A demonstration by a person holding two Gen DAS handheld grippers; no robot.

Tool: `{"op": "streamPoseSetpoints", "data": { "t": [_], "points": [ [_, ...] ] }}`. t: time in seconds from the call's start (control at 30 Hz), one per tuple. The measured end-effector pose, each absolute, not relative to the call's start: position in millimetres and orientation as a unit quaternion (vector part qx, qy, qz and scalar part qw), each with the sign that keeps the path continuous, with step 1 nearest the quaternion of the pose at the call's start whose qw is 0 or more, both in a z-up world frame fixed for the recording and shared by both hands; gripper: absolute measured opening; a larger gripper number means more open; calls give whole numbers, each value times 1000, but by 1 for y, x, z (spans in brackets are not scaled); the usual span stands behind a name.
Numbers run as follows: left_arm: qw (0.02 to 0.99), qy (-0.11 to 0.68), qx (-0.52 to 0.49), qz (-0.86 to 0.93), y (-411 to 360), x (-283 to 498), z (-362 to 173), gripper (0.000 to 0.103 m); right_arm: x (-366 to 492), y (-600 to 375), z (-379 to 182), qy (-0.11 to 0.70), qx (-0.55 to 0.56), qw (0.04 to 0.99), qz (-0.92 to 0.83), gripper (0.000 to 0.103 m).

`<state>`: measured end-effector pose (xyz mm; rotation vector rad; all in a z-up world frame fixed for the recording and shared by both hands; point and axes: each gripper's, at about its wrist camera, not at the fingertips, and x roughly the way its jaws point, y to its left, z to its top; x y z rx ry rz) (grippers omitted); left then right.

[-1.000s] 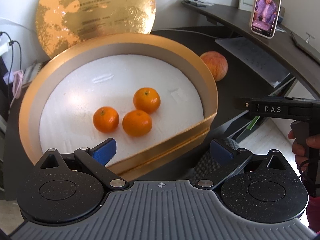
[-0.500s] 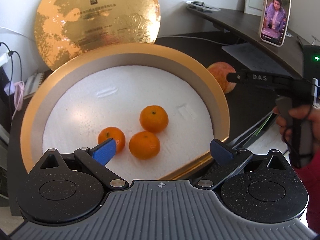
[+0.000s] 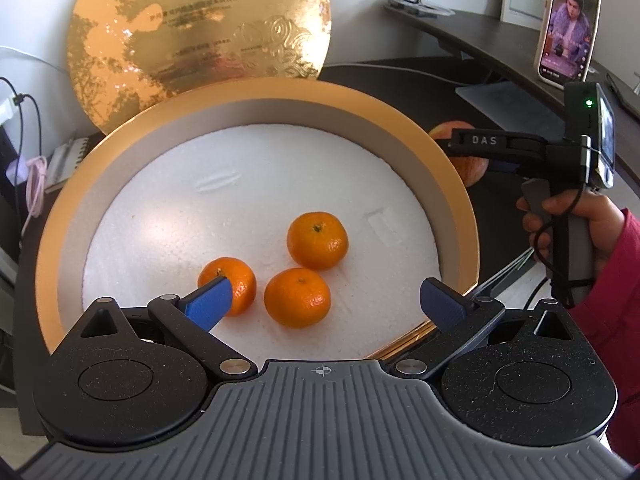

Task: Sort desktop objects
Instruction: 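Close the right gripper around the red apple, then lift the apple and carry it over the foam inside the box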

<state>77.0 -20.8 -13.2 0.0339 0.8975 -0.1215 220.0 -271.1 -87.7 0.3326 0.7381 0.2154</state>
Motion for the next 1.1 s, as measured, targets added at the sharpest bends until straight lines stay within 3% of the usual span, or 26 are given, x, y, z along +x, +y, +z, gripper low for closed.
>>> {"op": "streamPoseSetpoints", "data": {
  "t": [0.03,0.67,0.8,1.1],
  "points": [
    [899,434,16,-58,-21,77,-13,102,221,-270,-89,360,164,912,106,81],
    [901,428,10,-68,-23,62,-11,102,169,-304,-82,379,134,912,84,82],
    [901,428,10,-69,-24,60,-11,102,166,-294,-81,362,97,924,73,93],
    [901,429,5,-59,-18,61,-12,102,165,-263,-87,341,-19,939,40,95]
  ]
}}
